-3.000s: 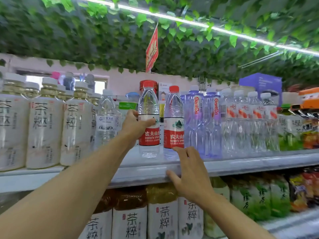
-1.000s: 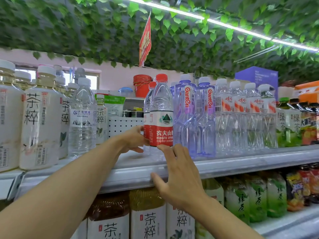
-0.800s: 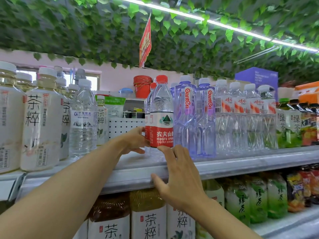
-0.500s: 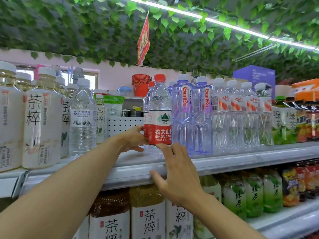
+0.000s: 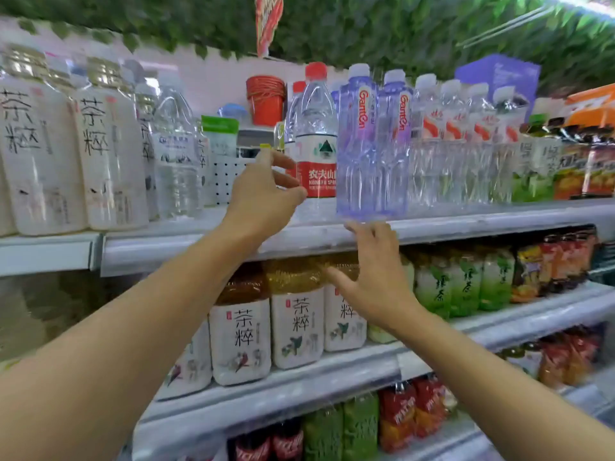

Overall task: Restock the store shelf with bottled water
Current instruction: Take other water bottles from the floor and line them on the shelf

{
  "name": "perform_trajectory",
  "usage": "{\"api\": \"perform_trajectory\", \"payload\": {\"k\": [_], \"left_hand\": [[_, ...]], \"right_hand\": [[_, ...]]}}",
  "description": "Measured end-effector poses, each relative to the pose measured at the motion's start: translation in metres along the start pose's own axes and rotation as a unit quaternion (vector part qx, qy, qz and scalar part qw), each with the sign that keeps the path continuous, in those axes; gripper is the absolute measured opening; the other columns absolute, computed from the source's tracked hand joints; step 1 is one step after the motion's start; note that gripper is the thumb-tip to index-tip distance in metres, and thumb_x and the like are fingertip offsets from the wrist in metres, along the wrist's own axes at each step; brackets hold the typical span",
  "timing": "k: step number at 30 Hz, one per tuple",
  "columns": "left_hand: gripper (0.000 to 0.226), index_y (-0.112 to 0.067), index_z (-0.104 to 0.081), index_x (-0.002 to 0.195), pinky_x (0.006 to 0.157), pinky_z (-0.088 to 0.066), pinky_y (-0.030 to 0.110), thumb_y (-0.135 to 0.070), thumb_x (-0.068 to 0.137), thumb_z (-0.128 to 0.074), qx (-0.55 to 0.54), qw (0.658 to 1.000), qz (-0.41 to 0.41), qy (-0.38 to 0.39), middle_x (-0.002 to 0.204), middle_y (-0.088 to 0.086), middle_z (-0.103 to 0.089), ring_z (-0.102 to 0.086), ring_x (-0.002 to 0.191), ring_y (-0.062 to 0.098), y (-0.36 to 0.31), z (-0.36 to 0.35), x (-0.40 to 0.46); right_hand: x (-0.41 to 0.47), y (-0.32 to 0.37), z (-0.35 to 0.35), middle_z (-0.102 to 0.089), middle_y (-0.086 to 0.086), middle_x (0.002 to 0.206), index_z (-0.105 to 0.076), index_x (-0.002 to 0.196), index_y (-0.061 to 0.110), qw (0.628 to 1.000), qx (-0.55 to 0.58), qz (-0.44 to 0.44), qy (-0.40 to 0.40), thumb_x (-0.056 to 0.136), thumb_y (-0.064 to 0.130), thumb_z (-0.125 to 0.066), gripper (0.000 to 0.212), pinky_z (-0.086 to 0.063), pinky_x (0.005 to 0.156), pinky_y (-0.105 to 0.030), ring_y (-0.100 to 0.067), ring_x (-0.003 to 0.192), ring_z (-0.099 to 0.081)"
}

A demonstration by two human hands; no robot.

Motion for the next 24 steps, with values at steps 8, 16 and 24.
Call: {"api": "perform_trajectory", "payload": {"k": [8, 16, 24], "left_hand": [[0.027, -0.027, -0.052, 0.092, 0.081, -0.053, 0.038, -0.012, 0.079, -0.071, -0.029, 0.978, 0.035, 0.203, 0.092, 0.001, -0.067, -0.064, 0.085, 0.019, 0.041, -0.096, -0.123], [0.034, -0.022, -0.051, 0.110, 0.092, -0.047, 0.032, -0.022, 0.082, -0.069, 0.064, 0.891, 0.189, 0.408, 0.111, 0.000, -0.060, -0.059, 0.100, 0.017, 0.144, -0.211, -0.258], [0.044, -0.016, -0.048, 0.121, 0.088, -0.044, 0.026, -0.027, 0.083, -0.067, 0.123, 0.819, 0.302, 0.472, 0.117, 0.001, -0.056, -0.056, 0.104, 0.017, 0.207, -0.307, -0.387]], "right_hand": [[-0.118, -0.068, -0.008, -0.029, -0.008, 0.130, -0.035, 0.137, 0.013, 0.984, -0.032, -0.120, 0.127, 0.084, 0.036, -0.066, 0.065, -0.031, 0.101, -0.034, -0.025, 0.124, -0.028], [-0.255, -0.157, -0.027, -0.031, -0.008, 0.131, -0.037, 0.133, 0.011, 0.947, -0.021, -0.199, 0.250, 0.082, 0.030, -0.069, 0.063, -0.037, 0.095, -0.037, -0.026, 0.120, -0.033], [-0.391, -0.259, -0.051, -0.031, -0.012, 0.142, -0.037, 0.136, 0.005, 0.887, 0.029, -0.256, 0.383, 0.083, 0.029, -0.064, 0.064, -0.034, 0.102, -0.040, -0.031, 0.130, -0.031]]}}
Point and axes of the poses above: each hand's wrist, its own x-axis towards the middle knuckle, its own z-axis out of the back of the hand, y = z × x, the point moved 5 cm from there along x, towards the middle knuckle
